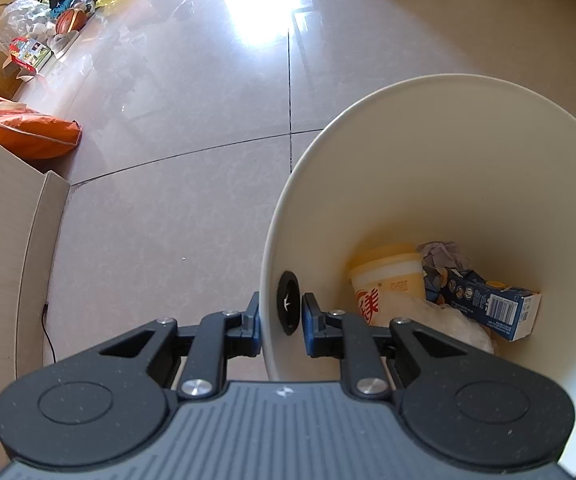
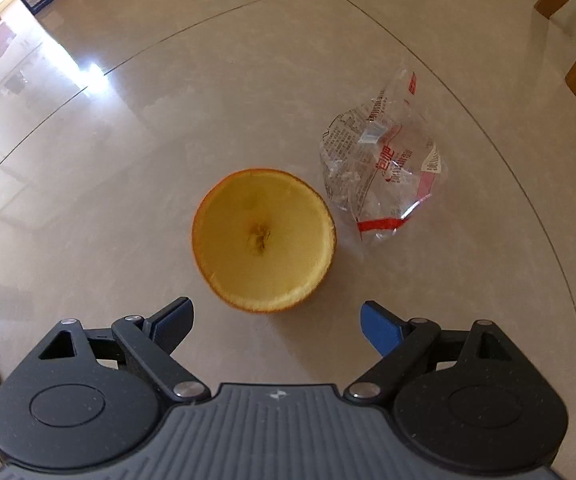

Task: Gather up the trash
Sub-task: 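Return the right tool to the pile toward the half orange peel, then close the right tool on the half orange peel and lift it, then carry the peel over the bin and open the right tool to drop it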

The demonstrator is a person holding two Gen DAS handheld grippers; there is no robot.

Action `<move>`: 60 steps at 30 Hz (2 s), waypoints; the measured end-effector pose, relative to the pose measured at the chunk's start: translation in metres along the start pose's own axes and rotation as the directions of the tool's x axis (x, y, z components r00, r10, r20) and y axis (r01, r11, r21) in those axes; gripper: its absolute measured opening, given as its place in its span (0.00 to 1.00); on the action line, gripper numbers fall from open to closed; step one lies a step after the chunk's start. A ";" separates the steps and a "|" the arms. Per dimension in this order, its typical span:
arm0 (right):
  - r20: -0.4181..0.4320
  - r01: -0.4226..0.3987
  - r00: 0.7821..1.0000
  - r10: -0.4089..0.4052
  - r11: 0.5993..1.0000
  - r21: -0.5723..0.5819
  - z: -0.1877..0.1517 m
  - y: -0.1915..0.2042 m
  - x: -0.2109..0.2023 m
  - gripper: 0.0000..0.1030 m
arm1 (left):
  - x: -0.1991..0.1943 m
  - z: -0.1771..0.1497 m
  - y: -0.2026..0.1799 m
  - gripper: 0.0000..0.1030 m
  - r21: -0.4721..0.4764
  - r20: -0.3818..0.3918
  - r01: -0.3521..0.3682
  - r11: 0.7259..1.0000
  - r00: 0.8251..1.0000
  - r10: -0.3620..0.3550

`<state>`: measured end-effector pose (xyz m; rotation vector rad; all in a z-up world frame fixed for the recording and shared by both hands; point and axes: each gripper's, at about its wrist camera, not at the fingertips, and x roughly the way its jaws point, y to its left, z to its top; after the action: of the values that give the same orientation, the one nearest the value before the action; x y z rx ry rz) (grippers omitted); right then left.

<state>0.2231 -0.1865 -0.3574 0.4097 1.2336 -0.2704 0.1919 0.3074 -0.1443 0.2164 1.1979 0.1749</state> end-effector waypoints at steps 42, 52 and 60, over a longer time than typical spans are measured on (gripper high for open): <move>-0.003 -0.188 0.980 0.201 0.911 -0.368 0.006 0.113 -0.160 0.71 | 0.000 0.000 -0.003 0.18 0.019 0.018 -0.023 1.000 1.000 0.023; -0.031 -0.377 0.895 0.445 0.716 -0.587 0.010 0.229 -0.259 0.71 | 0.001 0.000 -0.003 0.18 0.018 0.019 -0.023 1.000 1.000 0.022; -0.090 -0.402 0.869 0.486 0.590 -0.701 -0.009 0.309 -0.275 0.71 | 0.001 0.002 -0.003 0.18 0.010 0.012 -0.023 1.000 1.000 0.023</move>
<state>0.2573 0.0886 -0.0505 0.0152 0.9864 0.6157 0.1944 0.3042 -0.1456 0.2399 1.1850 0.1874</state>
